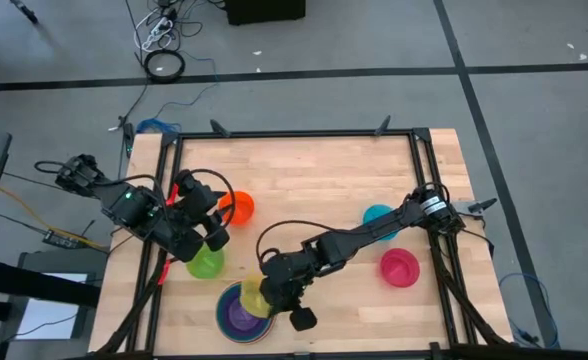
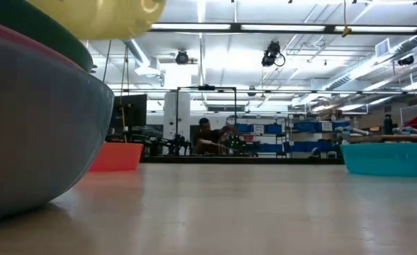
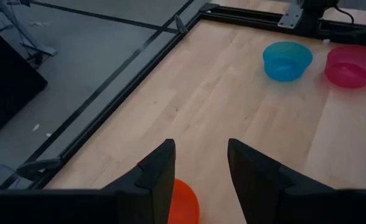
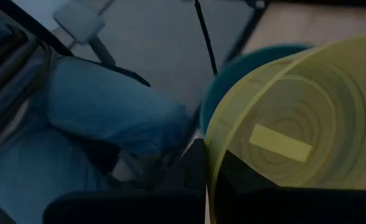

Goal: Nest bowls inside each other
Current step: Stack the yellow bowl on top of the violet bowl

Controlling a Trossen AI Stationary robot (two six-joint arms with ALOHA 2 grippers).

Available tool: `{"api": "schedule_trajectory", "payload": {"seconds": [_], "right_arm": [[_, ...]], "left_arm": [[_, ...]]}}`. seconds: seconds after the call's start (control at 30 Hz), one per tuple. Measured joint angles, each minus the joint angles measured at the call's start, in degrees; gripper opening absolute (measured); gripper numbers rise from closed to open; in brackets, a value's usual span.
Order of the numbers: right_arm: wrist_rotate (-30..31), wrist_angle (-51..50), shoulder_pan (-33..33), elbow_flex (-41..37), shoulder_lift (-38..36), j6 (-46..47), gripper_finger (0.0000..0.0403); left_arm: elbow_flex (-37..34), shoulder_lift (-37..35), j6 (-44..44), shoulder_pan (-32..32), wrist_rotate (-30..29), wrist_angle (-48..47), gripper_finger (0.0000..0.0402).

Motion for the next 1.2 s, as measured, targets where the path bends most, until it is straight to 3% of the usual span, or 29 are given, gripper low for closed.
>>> {"api": "schedule_trajectory", "payload": {"seconds": [1.2], "right_arm": [[-0.4, 14.4, -0.1, -5.4, 0.0, 2.4, 0.0]], "left_arm": [[0.0, 0.0, 0.0, 0.0, -1.5, 1.7, 0.0157]]}}
